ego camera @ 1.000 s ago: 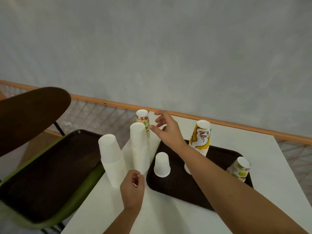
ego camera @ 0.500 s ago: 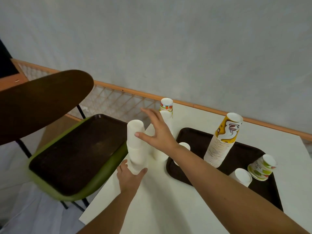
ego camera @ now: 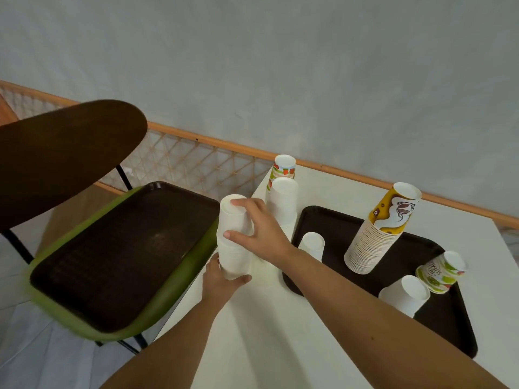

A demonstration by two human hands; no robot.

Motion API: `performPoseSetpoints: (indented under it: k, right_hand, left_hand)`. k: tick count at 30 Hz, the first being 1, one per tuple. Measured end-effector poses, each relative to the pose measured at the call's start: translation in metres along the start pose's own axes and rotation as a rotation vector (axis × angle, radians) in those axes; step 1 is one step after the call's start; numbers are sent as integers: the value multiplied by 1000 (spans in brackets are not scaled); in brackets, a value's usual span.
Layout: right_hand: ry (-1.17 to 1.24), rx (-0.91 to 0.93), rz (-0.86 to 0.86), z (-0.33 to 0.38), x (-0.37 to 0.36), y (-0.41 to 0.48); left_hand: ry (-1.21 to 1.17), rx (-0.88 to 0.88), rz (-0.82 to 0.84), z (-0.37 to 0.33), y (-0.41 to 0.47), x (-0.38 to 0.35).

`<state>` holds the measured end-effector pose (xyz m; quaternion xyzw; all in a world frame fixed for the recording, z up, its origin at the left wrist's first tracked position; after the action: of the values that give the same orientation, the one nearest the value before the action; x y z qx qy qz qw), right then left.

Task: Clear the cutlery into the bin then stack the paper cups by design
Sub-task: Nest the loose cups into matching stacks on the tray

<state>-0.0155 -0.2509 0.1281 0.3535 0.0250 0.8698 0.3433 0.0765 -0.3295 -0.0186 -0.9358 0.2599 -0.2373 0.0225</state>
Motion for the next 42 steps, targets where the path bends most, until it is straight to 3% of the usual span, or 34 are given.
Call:
performPoseSetpoints:
  k: [11,29,42]
  right_hand:
    - [43,-85,-65,3,0,-2]
    - [183,-104,-126,17,-3,-13]
    - [117,-276,-130,15,54,-44]
  left_hand:
    - [-72,-38,-33,-4,2,-6]
    - [-133,-58,69,-4,-39,13]
    - [-90,-163,275,-44,-82,-10]
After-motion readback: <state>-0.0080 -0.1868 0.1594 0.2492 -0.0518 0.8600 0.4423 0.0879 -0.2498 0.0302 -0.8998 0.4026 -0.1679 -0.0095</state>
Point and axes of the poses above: each hand's wrist, its own y-axis towards the middle knuckle, its own x-axis out of the back of the hand, z = x × y, the point moved 1 cm from there along y, towards the middle knuckle, and after that the axes turned 8 degrees about -z, right-handed, at the moved point
